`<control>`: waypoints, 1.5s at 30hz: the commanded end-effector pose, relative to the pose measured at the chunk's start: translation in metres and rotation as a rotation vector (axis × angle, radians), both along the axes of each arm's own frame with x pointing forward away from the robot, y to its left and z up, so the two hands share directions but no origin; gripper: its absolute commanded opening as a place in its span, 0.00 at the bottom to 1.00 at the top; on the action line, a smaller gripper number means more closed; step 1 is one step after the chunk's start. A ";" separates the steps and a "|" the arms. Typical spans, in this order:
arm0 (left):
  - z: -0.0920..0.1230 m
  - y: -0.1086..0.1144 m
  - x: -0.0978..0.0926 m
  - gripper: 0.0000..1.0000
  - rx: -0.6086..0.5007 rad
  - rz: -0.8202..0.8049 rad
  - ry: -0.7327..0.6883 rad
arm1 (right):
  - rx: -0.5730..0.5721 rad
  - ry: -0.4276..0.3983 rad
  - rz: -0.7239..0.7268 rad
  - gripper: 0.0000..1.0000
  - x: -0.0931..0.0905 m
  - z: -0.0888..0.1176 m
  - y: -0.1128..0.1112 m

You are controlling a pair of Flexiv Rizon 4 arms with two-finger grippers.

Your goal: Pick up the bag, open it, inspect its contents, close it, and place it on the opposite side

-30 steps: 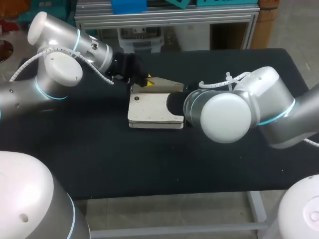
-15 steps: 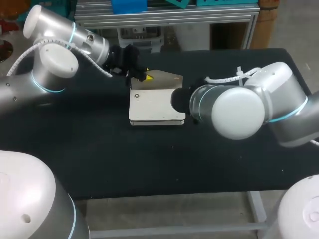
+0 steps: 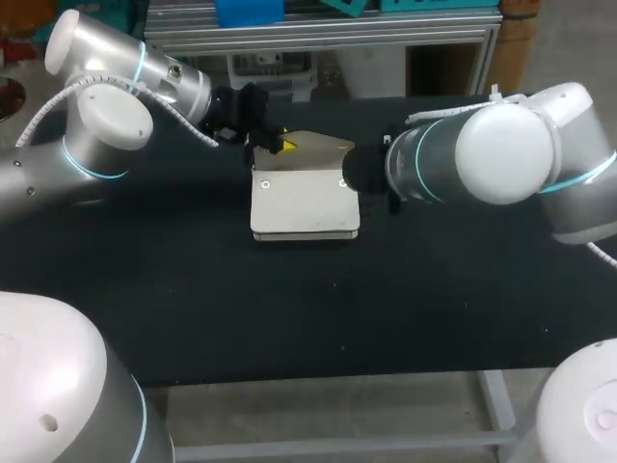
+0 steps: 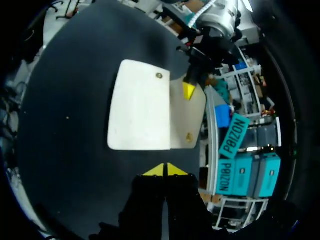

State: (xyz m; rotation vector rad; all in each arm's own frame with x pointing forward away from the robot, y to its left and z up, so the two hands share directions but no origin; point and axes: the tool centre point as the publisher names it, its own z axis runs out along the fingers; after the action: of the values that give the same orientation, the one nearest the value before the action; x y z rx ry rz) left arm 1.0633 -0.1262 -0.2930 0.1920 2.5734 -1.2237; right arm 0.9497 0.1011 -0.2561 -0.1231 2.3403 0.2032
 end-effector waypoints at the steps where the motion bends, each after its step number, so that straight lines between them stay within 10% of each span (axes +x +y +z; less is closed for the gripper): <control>1: 0.004 -0.007 -0.017 0.00 -0.032 0.093 -0.065 | -0.044 0.076 -0.012 0.00 0.005 0.008 0.005; 45: 0.083 -0.036 -0.048 0.00 -0.030 0.075 -0.109 | 0.041 0.037 0.056 0.00 0.054 0.008 0.028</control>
State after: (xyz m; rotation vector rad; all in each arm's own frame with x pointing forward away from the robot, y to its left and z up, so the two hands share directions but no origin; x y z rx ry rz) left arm 1.0164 -0.1637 -0.2117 0.1506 2.4484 -1.1887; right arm 0.9921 0.1242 -0.2396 -0.1626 2.3694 0.2753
